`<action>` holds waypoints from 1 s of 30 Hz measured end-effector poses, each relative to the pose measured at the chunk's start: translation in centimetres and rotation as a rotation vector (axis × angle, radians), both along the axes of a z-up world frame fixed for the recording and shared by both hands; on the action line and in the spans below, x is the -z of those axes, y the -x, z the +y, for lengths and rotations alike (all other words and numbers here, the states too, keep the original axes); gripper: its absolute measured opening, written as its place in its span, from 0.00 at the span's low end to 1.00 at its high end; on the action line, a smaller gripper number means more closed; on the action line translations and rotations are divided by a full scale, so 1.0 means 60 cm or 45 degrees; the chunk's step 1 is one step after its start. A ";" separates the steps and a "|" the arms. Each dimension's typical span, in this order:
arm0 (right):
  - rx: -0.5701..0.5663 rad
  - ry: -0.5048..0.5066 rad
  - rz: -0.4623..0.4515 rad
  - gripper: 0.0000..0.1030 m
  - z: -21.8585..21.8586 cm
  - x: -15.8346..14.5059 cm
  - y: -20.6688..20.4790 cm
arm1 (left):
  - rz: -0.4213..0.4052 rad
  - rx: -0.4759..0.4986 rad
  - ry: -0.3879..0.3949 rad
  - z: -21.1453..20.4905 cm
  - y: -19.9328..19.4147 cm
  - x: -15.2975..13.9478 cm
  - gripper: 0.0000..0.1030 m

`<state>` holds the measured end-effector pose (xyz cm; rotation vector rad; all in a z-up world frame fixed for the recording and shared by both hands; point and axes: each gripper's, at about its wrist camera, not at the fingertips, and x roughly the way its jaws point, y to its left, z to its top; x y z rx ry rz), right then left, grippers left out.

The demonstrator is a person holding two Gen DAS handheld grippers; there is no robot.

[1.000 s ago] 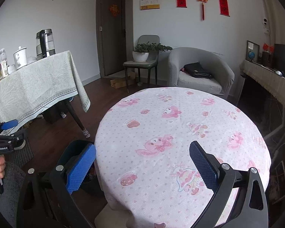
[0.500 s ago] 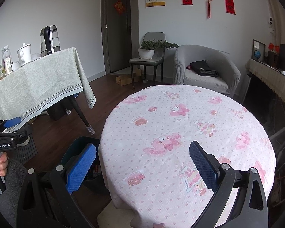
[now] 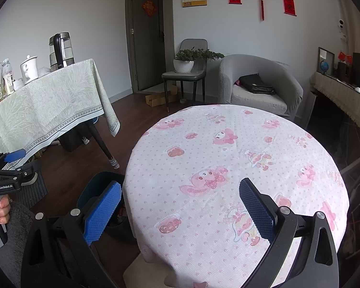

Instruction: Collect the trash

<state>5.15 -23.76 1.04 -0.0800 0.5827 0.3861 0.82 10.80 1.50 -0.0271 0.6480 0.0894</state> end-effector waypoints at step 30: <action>-0.003 0.025 0.004 0.97 0.003 0.003 0.001 | 0.007 0.011 -0.004 -0.003 0.000 0.000 0.97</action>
